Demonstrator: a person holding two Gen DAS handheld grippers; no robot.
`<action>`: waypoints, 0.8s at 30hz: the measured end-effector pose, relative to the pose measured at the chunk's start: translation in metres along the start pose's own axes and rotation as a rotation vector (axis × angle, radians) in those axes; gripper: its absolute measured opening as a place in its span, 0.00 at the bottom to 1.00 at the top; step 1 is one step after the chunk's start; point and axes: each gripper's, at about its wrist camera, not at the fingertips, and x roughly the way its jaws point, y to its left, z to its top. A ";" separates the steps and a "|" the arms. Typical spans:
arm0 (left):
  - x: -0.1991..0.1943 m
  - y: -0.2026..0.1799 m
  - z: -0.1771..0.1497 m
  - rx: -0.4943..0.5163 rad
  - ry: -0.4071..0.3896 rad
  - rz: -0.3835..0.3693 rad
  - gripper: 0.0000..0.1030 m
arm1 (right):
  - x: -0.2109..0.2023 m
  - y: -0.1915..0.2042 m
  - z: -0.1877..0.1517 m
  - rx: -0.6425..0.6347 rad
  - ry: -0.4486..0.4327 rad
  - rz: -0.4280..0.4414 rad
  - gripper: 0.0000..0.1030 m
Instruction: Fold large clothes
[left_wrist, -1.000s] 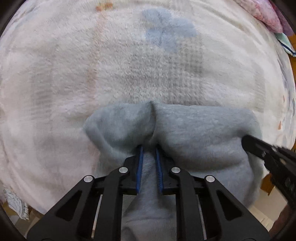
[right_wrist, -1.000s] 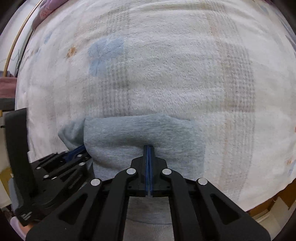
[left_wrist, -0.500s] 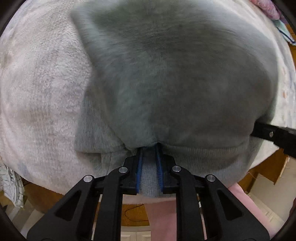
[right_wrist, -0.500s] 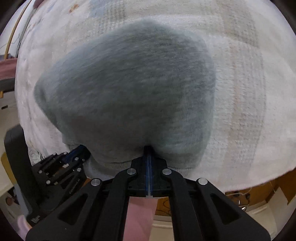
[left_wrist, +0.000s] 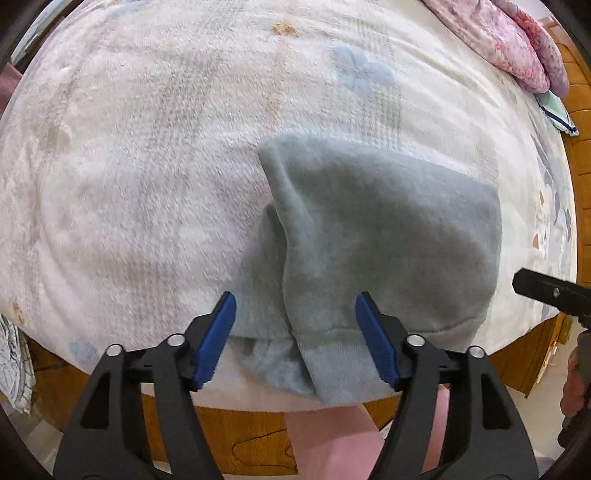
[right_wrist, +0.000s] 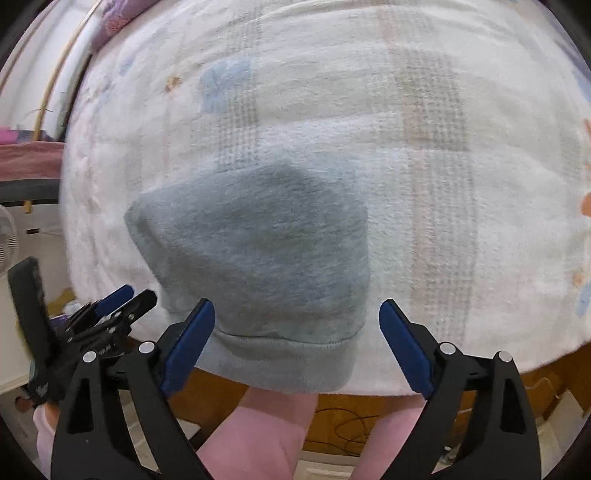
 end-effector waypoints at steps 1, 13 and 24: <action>0.002 0.001 0.003 0.004 -0.002 0.000 0.69 | 0.004 -0.002 0.000 -0.012 0.008 0.023 0.85; 0.063 0.027 0.035 0.008 0.075 -0.130 0.82 | 0.061 -0.028 0.016 -0.096 0.069 0.209 0.93; 0.094 0.044 0.038 0.038 0.107 -0.229 0.95 | 0.091 -0.056 0.015 -0.054 0.090 0.491 0.94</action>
